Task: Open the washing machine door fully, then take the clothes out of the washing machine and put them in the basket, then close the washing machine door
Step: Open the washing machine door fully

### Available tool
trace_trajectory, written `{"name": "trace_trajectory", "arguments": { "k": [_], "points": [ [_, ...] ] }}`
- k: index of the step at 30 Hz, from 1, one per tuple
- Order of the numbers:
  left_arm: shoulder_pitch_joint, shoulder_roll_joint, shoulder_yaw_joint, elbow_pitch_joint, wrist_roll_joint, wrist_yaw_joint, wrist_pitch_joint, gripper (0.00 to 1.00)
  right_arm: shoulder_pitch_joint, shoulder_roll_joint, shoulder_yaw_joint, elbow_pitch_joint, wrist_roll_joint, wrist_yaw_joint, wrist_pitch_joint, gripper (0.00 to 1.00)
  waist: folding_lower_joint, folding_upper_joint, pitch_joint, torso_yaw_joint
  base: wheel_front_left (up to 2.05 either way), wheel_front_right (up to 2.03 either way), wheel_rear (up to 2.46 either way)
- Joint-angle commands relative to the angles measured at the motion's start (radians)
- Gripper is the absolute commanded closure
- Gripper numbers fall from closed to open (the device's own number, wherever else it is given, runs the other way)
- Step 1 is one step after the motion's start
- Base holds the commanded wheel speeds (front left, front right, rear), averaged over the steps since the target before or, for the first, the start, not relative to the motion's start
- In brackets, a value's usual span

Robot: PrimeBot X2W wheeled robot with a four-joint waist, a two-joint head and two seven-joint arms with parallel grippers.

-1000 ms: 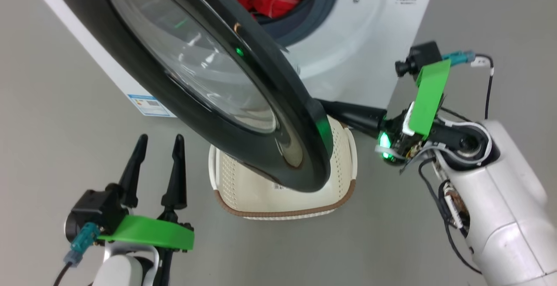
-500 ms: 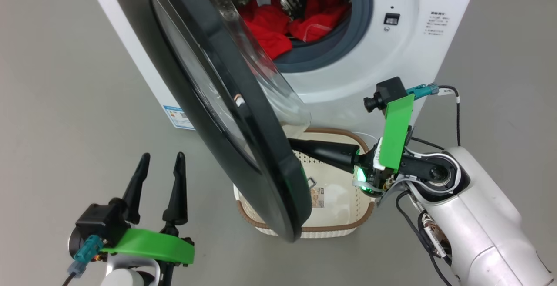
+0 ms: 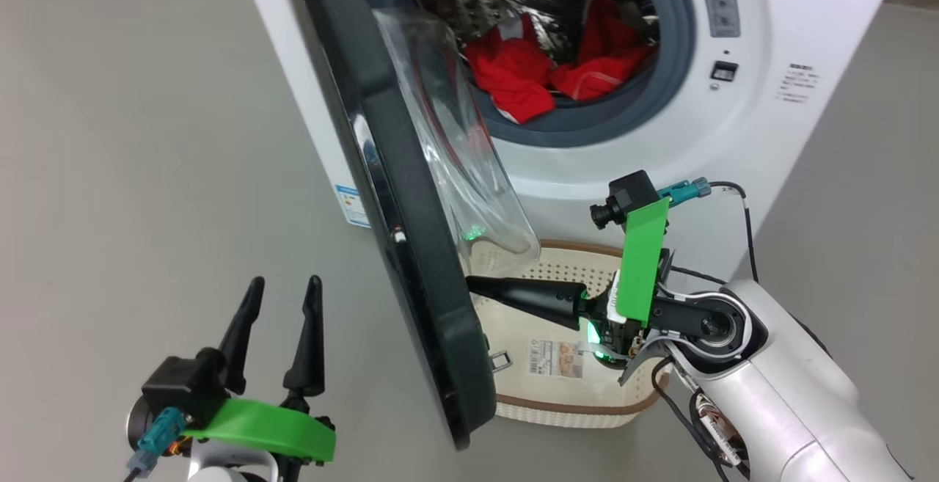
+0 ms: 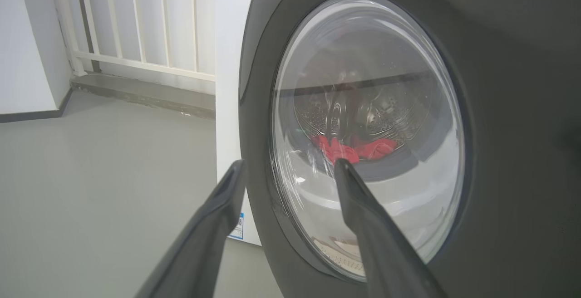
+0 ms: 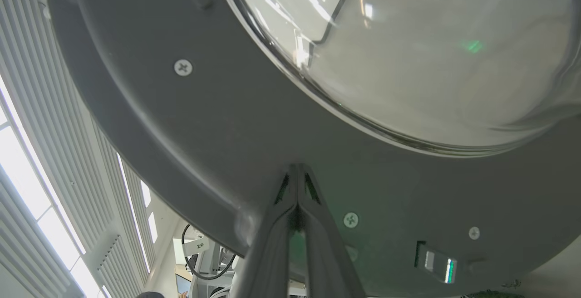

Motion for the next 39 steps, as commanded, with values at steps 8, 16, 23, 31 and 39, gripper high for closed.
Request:
{"name": "trace_trajectory", "arguments": {
  "k": [8,16,23,31,39],
  "points": [
    [0.013,0.024,0.026,-0.016,0.005,0.005,-0.012,0.0,0.021,0.025,0.039,-0.029,0.021,0.007,-0.021,1.0,0.0,0.0,-0.036,0.088,0.0,0.0,0.0],
    [0.035,0.024,0.05,-0.044,-0.005,0.019,-0.012,0.0,-0.004,0.025,0.093,-0.022,0.036,0.007,-0.023,1.0,0.0,0.0,-0.028,0.098,0.0,0.0,0.0],
    [0.052,0.024,0.06,-0.066,-0.012,0.027,-0.012,0.0,-0.028,0.025,0.123,-0.009,0.049,0.007,-0.035,1.0,0.0,0.0,-0.022,0.102,0.0,0.0,0.0],
    [0.055,0.024,0.062,-0.07,-0.016,0.031,-0.012,0.0,-0.038,0.025,0.134,-0.005,0.054,0.007,-0.043,1.0,0.0,0.0,-0.018,0.103,0.0,0.0,0.0],
    [0.056,0.024,0.063,-0.061,-0.016,0.028,-0.012,0.0,-0.03,0.025,0.104,0.038,-0.009,0.007,-0.087,0.53,0.0,0.0,-0.024,0.098,0.0,0.0,0.0]
  ]
}}
